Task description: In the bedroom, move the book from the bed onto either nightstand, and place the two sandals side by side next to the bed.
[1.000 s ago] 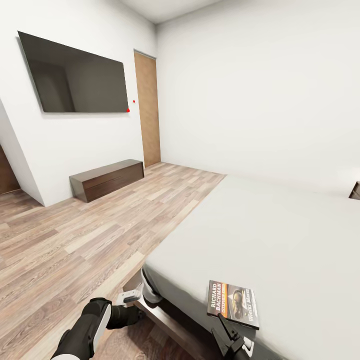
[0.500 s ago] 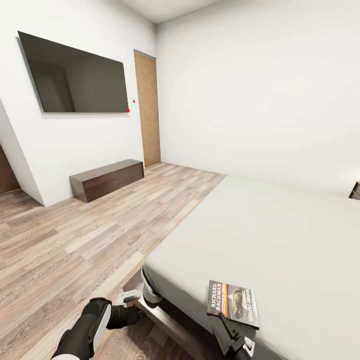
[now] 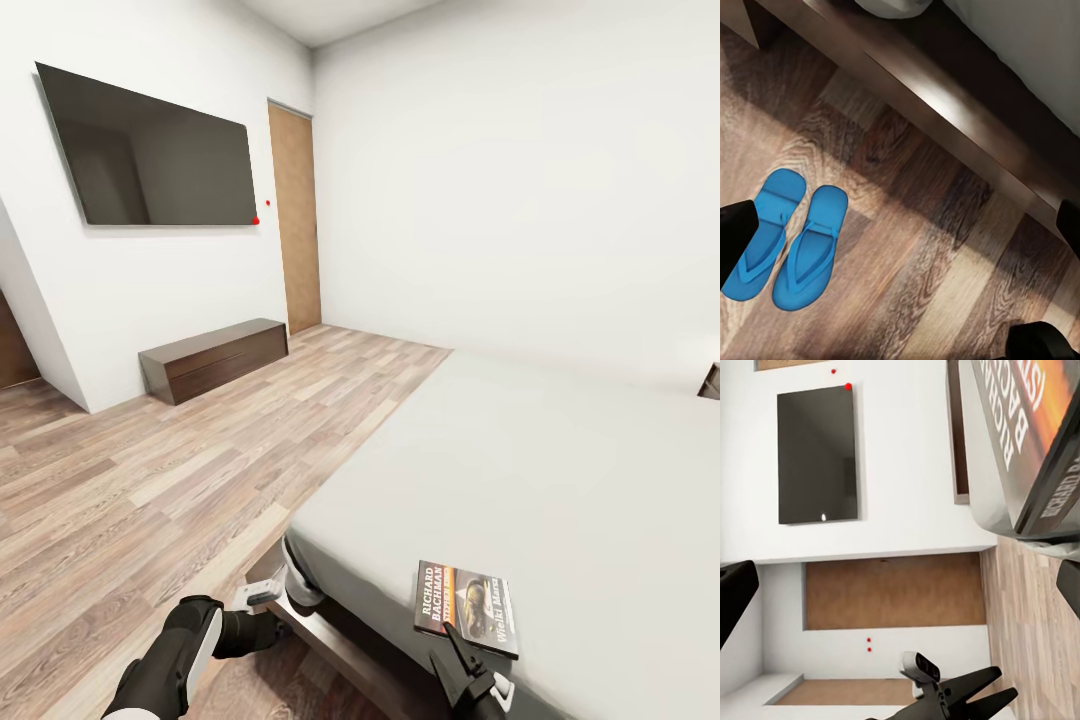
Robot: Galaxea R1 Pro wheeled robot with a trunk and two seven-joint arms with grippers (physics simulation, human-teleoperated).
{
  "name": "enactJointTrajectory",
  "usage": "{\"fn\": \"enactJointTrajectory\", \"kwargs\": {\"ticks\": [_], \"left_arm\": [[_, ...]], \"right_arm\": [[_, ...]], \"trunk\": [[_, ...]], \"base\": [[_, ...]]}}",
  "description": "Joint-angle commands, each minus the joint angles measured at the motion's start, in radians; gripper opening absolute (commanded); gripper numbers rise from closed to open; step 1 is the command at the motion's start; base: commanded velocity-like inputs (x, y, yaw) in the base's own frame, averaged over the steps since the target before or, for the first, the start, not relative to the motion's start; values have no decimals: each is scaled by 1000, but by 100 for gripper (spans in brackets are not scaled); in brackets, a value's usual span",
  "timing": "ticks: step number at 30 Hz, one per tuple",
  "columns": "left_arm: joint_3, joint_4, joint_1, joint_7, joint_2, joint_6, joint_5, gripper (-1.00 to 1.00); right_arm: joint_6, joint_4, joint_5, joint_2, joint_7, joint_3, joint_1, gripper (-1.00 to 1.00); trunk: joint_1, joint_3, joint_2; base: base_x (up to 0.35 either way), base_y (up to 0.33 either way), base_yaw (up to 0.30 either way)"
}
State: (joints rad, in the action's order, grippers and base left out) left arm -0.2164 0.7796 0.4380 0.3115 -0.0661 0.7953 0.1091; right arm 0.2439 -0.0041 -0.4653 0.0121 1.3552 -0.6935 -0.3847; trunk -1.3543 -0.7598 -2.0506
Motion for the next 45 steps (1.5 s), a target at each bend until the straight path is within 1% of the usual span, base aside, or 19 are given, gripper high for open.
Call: {"fn": "enactJointTrajectory", "kwargs": {"ticks": [1,10,12,16,21,36,44,45], "left_arm": [[-6,1,1,9,-1,4,11,100],[-6,1,1,9,-1,4,11,100],[-5,1,1,9,-1,4,11,100],[-5,1,1,9,-1,4,11,100],[-5,1,1,9,-1,4,11,100],[-5,1,1,9,-1,4,11,100],[-5,1,1,9,-1,4,11,100],[-5,1,1,9,-1,4,11,100]], "right_arm": [[11,0,-11,0,2,7,0,100],[10,-2,-16,0,2,6,0,100],[10,-2,-27,0,2,6,0,100],[9,-3,-62,0,2,6,0,100],[9,-4,-79,0,2,6,0,100],[9,-4,-82,0,2,6,0,100],[9,-4,-82,0,2,6,0,100],[9,-4,-82,0,2,6,0,100]], "trunk": [[0,-1,0],[0,-1,0],[0,-1,0],[0,-1,0],[0,-1,0],[0,-1,0],[-31,-26,-56],[-31,-26,-56]], "base": [[0,0,0],[0,0,0],[0,0,0],[0,0,0],[0,0,0],[0,0,0],[0,0,0],[0,0,0]]}}
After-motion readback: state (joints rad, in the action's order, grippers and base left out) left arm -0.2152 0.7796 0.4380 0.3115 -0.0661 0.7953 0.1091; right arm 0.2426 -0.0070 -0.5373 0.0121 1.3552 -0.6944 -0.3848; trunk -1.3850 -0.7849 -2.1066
